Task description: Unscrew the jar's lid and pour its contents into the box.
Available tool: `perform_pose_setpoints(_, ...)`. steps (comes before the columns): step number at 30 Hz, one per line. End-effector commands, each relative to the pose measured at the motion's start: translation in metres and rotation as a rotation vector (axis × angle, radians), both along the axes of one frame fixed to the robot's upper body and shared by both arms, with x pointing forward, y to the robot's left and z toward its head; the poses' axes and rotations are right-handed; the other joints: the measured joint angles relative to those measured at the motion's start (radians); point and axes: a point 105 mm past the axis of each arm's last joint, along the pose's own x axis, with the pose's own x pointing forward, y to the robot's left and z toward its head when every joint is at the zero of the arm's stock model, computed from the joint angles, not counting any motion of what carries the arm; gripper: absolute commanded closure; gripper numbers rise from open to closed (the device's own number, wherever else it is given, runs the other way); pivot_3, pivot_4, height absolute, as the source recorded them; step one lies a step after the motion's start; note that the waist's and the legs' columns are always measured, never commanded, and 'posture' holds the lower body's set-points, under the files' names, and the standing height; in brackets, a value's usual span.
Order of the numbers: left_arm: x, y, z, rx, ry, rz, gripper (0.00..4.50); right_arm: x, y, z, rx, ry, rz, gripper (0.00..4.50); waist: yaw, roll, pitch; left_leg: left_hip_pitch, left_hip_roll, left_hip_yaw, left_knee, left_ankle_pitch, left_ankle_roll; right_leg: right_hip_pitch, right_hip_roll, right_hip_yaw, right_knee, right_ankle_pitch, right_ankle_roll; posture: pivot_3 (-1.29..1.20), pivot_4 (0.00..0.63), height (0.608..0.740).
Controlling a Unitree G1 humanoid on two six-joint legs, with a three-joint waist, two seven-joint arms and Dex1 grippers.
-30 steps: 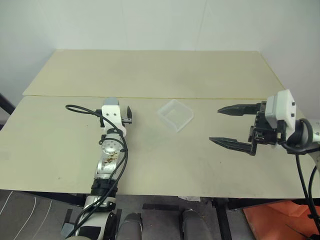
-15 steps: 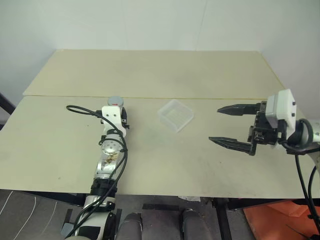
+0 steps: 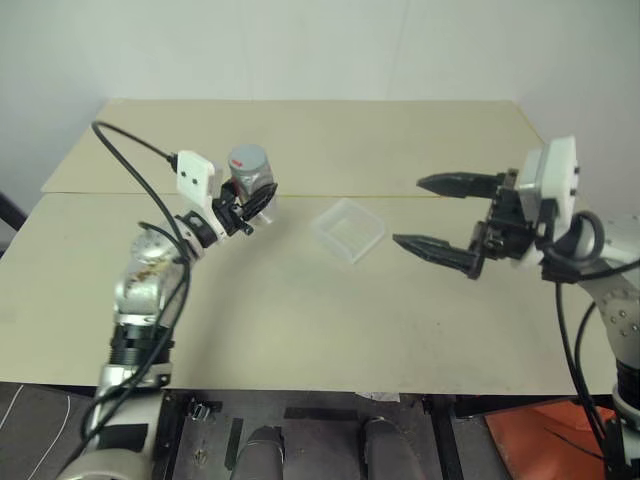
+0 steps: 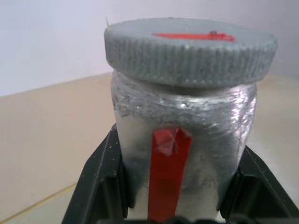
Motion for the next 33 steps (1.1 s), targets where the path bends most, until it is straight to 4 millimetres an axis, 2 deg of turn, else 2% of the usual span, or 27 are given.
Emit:
perform_pose_setpoints(1, -0.028, -0.022, 0.012, 0.078, -0.008, -0.330, 2.56, 0.008, 0.016, 0.015, 0.036, 0.018, 0.007, 0.00, -0.006, 0.000, 0.000, 0.000, 0.000, 0.000, 0.000, 0.000, 0.000, 0.000, 0.000, 0.000, 0.000, 0.000, 0.000, 0.00, 0.150, 0.740)
perform_pose_setpoints(6, -0.031, -0.042, 0.014, 0.166, -0.010, -0.536, 2.56, 0.030, 0.045, 0.026, 0.046, 0.054, -0.010, 0.00, -0.011, 0.000, 0.000, 0.000, 0.000, 0.000, 0.000, 0.000, 0.000, -0.002, 0.000, 0.000, 0.002, 0.000, -0.001, 0.00, 0.150, 0.740)
perform_pose_setpoints(13, -0.031, -0.056, 0.014, 0.211, -0.055, -0.620, 2.56, 0.020, 0.074, 0.026, 0.044, 0.064, 0.065, 0.00, -0.027, 0.001, 0.000, -0.010, 0.000, -0.001, 0.001, 0.004, -0.006, -0.009, 0.000, -0.001, 0.005, 0.000, 0.000, 0.00, 0.150, 0.740)
perform_pose_setpoints(21, -0.031, -0.058, 0.011, 0.218, -0.071, -0.632, 2.56, 0.020, 0.090, 0.021, 0.029, 0.080, 0.089, 0.00, -0.035, 0.001, 0.000, -0.008, 0.000, -0.001, 0.001, 0.000, 0.000, -0.010, 0.000, -0.001, 0.005, 0.000, 0.000, 0.00, 0.150, 0.740)
perform_pose_setpoints(28, -0.033, -0.056, 0.012, 0.217, -0.081, -0.625, 2.56, 0.024, 0.096, 0.015, 0.020, 0.104, 0.091, 0.00, -0.034, 0.001, 0.000, -0.009, 0.000, -0.002, 0.001, 0.000, 0.000, -0.010, 0.000, -0.001, 0.006, 0.000, 0.000, 0.00, 0.150, 0.740)
perform_pose_setpoints(31, -0.034, -0.054, 0.011, 0.221, -0.081, -0.622, 2.56, 0.025, 0.097, 0.015, 0.028, 0.113, 0.091, 0.58, -0.035, 0.001, 0.000, -0.008, 0.000, -0.002, 0.001, 0.000, 0.000, -0.010, 0.000, -0.001, 0.006, 0.000, 0.000, 0.00, 0.150, 0.740)
perform_pose_setpoints(33, -0.035, -0.054, 0.011, 0.222, -0.081, -0.621, 2.56, 0.025, 0.098, 0.015, 0.033, 0.118, 0.104, 1.22, -0.035, 0.001, 0.000, -0.008, 0.000, -0.002, 0.001, 0.000, 0.000, -0.010, 0.000, -0.001, 0.006, 0.000, 0.000, 0.00, 0.150, 0.740)
